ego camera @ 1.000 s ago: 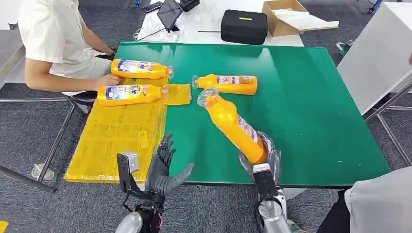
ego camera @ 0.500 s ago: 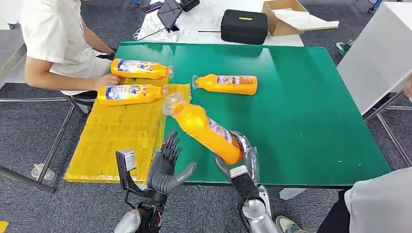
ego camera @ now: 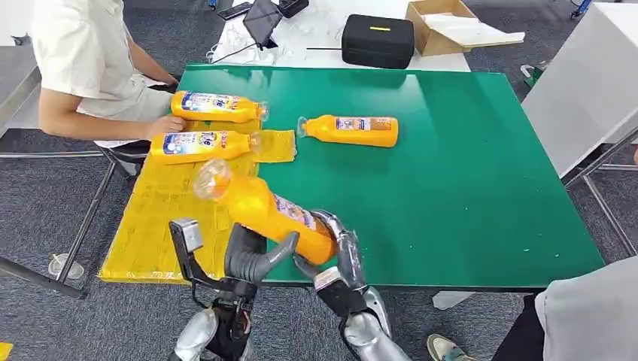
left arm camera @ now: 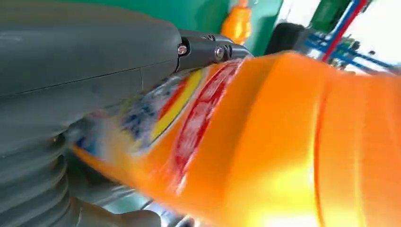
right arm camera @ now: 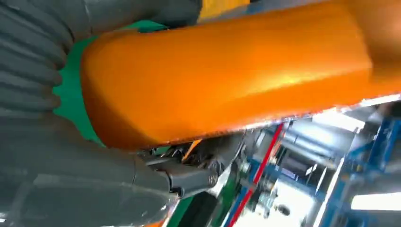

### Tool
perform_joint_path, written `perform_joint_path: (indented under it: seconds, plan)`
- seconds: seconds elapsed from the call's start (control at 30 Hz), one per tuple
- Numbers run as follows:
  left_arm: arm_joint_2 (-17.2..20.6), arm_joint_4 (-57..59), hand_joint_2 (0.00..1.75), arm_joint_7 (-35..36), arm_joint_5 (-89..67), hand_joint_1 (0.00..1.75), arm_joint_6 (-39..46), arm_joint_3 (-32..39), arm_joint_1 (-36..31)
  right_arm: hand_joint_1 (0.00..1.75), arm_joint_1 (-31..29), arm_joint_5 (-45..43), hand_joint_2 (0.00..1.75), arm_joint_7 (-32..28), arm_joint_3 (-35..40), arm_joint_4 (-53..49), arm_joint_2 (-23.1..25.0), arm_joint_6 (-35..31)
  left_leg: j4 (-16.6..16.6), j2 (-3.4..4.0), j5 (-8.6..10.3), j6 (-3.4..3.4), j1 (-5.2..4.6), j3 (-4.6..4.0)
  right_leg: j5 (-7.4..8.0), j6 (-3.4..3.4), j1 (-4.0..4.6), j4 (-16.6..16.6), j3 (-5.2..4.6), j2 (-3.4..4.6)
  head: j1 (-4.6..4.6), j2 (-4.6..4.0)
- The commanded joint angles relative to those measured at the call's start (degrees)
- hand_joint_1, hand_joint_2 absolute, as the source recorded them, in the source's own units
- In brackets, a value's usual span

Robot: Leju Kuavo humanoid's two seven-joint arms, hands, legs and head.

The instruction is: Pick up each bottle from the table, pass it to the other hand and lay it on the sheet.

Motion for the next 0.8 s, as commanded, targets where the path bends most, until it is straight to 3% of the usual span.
perform_joint_path:
  seconds: [0.03, 0.17, 0.23, 0.6, 0.67, 0.7, 0.73, 0.77, 0.8]
  plan:
    - [0.1, 0.32, 1.75, -1.01, 1.05, 0.0, 0.23, 2.0, -2.74, 1.75, -2.99, -0.91, 1.75, 0.13, 5.37, 5.32, -0.29, 0.19, 0.02, 0.01, -0.11, 0.01, 0.03, 0.3, -0.09, -0.1, 0.04, 0.0, 0.3, 0.04, 0.02, 0.0]
    - [0.2, -1.33, 1.75, -0.86, 3.05, 0.0, -1.61, 2.45, -2.83, 1.71, -3.33, -1.41, 1.75, 0.13, 6.54, 6.17, 0.01, 0.62, 0.03, 0.02, -0.09, 0.0, 0.02, 0.22, -0.08, -0.1, 0.03, 0.02, 0.21, 0.06, 0.0, 0.0]
    - [0.34, -1.29, 1.75, -0.83, 3.09, 1.75, -1.99, 2.26, -2.92, 1.75, -3.48, -1.76, 1.75, 0.13, 6.84, 6.34, 0.05, 1.03, 0.05, 0.01, -0.12, -0.01, 0.03, 0.27, -0.11, -0.12, 0.04, 0.05, 0.26, 0.04, 0.02, 0.0]
    - [1.74, -2.17, 1.75, 0.99, 8.64, 1.75, -8.53, 2.84, -0.9, 1.61, -2.52, -7.01, 1.75, 0.13, 6.74, 5.34, -0.12, 6.0, -0.03, 0.0, -0.07, 0.0, 0.0, 0.23, -0.07, -0.07, 0.01, -0.03, 0.22, 0.03, 0.0, 0.0]
    - [1.87, -2.51, 1.75, 1.2, 9.24, 1.75, -9.32, 3.11, -0.56, 1.43, -2.38, -8.14, 1.75, 0.13, 6.0, 5.39, 0.03, 7.03, -0.03, -0.01, -0.03, 0.0, 0.0, 0.12, -0.04, -0.05, 0.01, -0.03, 0.11, 0.01, 0.0, 0.0]
    - [2.0, -2.83, 1.75, 1.44, 9.61, 1.75, -9.77, 3.27, -0.29, 1.19, -2.36, -8.41, 1.75, 0.13, 5.87, 5.36, 0.07, 7.69, -0.03, -0.02, -0.02, 0.0, 0.0, 0.11, -0.03, -0.05, 0.0, -0.02, 0.09, 0.01, 0.0, 0.0]
    - [2.02, -3.02, 1.75, 1.49, 9.64, 1.75, -9.86, 3.41, -0.14, 0.14, -2.41, -8.13, 1.75, 0.13, 6.02, 5.7, 0.05, 8.03, -0.02, -0.02, -0.06, 0.0, 0.01, 0.19, -0.06, -0.07, 0.02, -0.02, 0.17, 0.01, 0.0, 0.0]
    - [1.98, -3.27, 1.75, 1.51, 9.66, 1.75, -9.87, 3.8, 0.05, 0.0, -2.44, -8.09, 1.75, 0.13, 5.5, 6.38, 0.45, 8.1, -0.01, -0.03, -0.1, 0.0, 0.03, 0.29, -0.11, -0.1, 0.03, -0.01, 0.28, 0.0, 0.02, 0.0]
    - [2.02, -3.37, 1.75, 1.52, 9.66, 1.75, -9.86, 3.94, 0.09, 0.0, -2.46, -8.19, 1.75, 0.13, 5.34, 6.69, 0.64, 8.21, -0.02, 0.02, -0.11, 0.0, 0.02, 0.3, -0.1, -0.1, 0.03, -0.02, 0.28, 0.05, 0.02, 0.0]
